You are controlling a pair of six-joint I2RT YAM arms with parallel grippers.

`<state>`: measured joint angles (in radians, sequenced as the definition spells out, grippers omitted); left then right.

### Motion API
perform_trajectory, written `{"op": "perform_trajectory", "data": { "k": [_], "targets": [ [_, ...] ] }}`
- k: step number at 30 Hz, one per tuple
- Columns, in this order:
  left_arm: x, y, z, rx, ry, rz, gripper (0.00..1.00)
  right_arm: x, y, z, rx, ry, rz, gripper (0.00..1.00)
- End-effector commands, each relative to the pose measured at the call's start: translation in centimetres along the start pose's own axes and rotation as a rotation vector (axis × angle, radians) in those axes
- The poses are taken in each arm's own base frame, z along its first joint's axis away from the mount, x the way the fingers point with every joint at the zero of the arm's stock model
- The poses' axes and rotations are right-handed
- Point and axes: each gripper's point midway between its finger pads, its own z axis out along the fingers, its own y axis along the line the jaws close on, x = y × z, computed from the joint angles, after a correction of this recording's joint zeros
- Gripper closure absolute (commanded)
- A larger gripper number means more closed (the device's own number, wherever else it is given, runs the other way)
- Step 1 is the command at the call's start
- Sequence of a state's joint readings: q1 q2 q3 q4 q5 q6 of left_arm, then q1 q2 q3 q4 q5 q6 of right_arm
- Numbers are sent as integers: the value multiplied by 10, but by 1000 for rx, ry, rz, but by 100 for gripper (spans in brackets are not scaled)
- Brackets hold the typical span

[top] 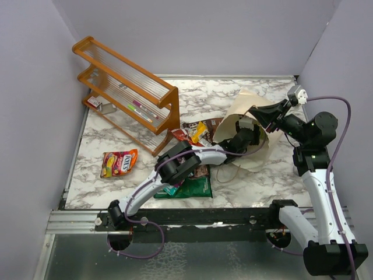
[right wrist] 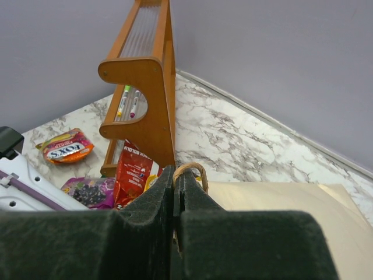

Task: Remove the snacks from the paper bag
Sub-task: Take out the snack from the paper bag.

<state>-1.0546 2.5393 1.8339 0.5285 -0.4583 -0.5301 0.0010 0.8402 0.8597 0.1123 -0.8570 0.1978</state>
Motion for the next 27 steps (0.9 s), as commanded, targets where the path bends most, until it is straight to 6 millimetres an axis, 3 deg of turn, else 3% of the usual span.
{"op": "perform_trajectory", "data": {
  "k": [1, 5, 10, 13, 17, 23, 27],
  "targets": [
    [24, 6, 9, -18, 69, -28, 42, -15, 9, -1, -25, -25, -18, 98],
    [38, 9, 14, -43, 103, -58, 41, -16, 9, -1, -24, -25, -16, 98],
    [43, 8, 22, -18, 121, -107, 59, -16, 9, -1, -22, -24, -14, 98],
    [34, 3, 27, 17, 105, -98, 82, -17, 9, -1, -21, -24, -16, 98],
    [15, 2, 27, 33, 70, -72, 98, -19, 8, -1, -17, -22, -20, 98],
    [-19, -2, 8, 60, 15, -26, 100, -16, 7, -1, -9, -16, -21, 98],
    [-44, -12, -19, 106, 10, -20, 100, -11, -1, -1, 26, -11, -24, 98]
  ]
}}
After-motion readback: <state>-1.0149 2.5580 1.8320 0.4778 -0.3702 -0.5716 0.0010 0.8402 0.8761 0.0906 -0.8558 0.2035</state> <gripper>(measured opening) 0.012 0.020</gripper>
